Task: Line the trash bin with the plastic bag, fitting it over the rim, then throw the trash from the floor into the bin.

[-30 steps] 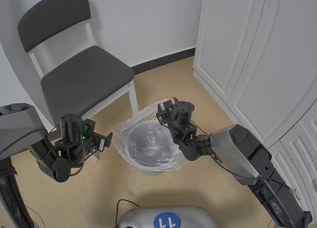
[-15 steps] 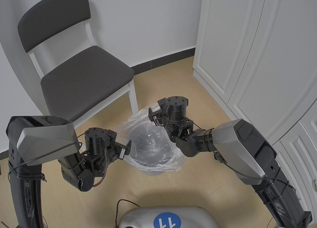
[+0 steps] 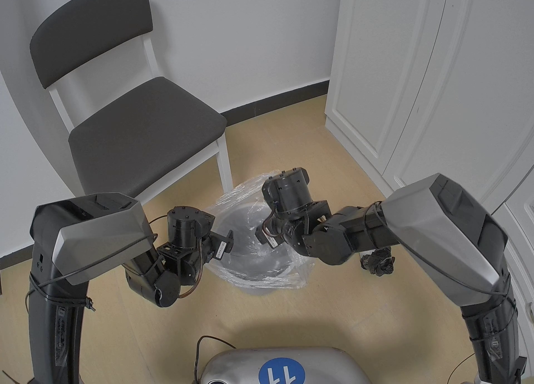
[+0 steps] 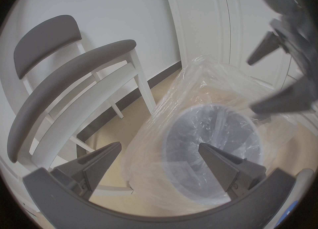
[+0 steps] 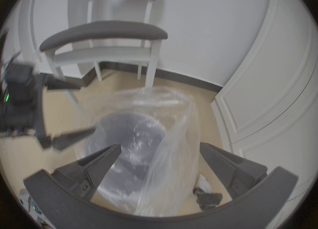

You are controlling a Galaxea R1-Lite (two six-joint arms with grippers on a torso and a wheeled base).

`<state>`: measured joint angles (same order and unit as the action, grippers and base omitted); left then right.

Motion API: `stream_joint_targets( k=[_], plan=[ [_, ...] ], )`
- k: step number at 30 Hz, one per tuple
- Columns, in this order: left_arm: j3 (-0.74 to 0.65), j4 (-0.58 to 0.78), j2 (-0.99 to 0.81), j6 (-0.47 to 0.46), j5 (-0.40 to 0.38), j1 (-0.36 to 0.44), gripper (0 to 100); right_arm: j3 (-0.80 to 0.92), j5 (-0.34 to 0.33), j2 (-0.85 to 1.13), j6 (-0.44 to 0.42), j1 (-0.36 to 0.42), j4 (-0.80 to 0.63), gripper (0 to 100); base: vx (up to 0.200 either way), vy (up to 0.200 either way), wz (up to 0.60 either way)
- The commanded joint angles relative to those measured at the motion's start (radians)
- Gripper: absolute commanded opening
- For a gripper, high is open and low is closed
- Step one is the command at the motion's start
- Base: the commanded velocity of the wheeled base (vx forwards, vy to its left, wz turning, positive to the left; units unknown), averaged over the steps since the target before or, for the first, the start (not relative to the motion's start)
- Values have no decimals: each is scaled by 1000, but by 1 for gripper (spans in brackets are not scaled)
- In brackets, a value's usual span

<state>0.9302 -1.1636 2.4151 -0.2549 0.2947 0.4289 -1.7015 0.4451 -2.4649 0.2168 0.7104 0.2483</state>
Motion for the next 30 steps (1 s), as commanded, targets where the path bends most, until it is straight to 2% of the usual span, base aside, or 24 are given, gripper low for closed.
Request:
stream_joint_targets(
  k=[1,5,7,10,15,20,22,30],
  plan=[
    [154,116,36,-40,41,-21,100,240,44,153,18,29,-27,100,0,0,0],
    [191,140,47,-41,43,-25,100,287,69,167,18,30,-27,100,0,0,0],
    [259,173,70,-43,73,-35,100,364,116,184,13,27,-15,100,0,0,0],
    [306,193,96,-43,100,-38,100,405,130,185,10,20,16,100,0,0,0],
    [397,222,153,-43,110,-70,100,493,147,141,-5,-29,207,100,0,0,0],
    [449,229,182,-43,113,-90,100,522,153,95,-88,-98,342,100,0,0,0],
    [463,231,187,-43,113,-91,100,528,152,95,-108,-117,342,100,0,0,0],
    [576,277,208,-41,113,-105,100,503,142,60,-277,-178,362,100,0,0,0]
  ],
)
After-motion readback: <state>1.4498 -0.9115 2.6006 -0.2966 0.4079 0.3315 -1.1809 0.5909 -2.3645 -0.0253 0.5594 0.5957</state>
